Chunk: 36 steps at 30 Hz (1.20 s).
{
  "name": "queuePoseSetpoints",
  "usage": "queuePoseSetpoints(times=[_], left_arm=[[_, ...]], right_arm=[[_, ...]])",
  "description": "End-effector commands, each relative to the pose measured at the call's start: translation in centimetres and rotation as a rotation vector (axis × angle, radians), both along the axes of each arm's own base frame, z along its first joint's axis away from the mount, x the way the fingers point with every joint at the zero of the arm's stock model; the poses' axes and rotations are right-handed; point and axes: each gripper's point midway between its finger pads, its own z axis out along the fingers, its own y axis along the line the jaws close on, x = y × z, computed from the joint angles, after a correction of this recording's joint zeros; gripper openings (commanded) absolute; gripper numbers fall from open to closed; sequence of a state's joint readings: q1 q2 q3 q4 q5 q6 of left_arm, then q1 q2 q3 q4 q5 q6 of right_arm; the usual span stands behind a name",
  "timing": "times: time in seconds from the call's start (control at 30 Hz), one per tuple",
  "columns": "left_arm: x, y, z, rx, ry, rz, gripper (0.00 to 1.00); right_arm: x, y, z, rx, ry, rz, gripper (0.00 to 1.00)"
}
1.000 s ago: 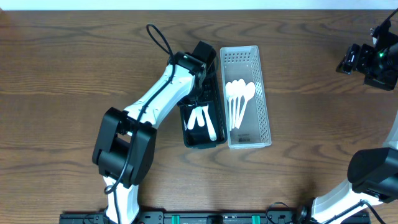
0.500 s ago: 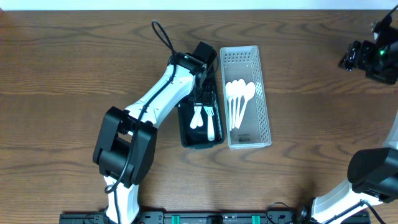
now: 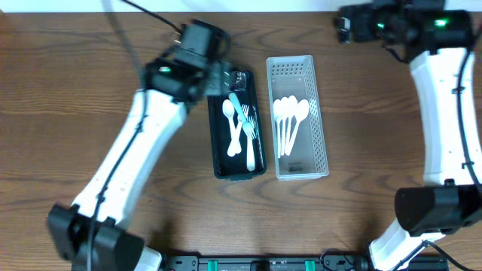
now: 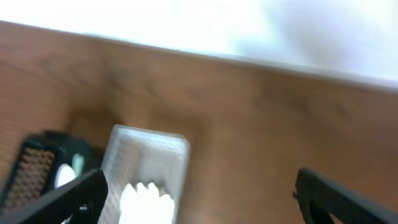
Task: Pack container
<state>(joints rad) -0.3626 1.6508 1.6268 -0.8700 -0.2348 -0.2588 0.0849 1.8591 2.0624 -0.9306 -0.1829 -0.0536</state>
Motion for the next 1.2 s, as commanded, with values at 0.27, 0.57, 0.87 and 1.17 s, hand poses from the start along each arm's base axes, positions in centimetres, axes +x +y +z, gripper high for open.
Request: queuePoseSetpoints(times=[0.27,0.57,0.87,1.17], left_arm=[[3.3,11.5,0.8,0.052,-0.077,0.258,0.98],[0.9,12.3,0.4,0.052,-0.025,0.284,0.98],[-4.9,12.6,2.7,0.0,-0.211,0.283,0.98],[-11.2,12.0,-2.5,-0.013,-0.339,0.216,0.98]], right_arm=[[5.2,-0.6,-3.9,-0.11,-0.033,-0.116,0.99],[2.2,-3.6,-5.6,-0.105,0.11,-0.298,0.99],[-4.0,-4.6,-4.0,-0.079,0.033,-0.337,0.99],[-12.9,-6.2,-6.6,-0.04,-0.144,-0.384,0.99]])
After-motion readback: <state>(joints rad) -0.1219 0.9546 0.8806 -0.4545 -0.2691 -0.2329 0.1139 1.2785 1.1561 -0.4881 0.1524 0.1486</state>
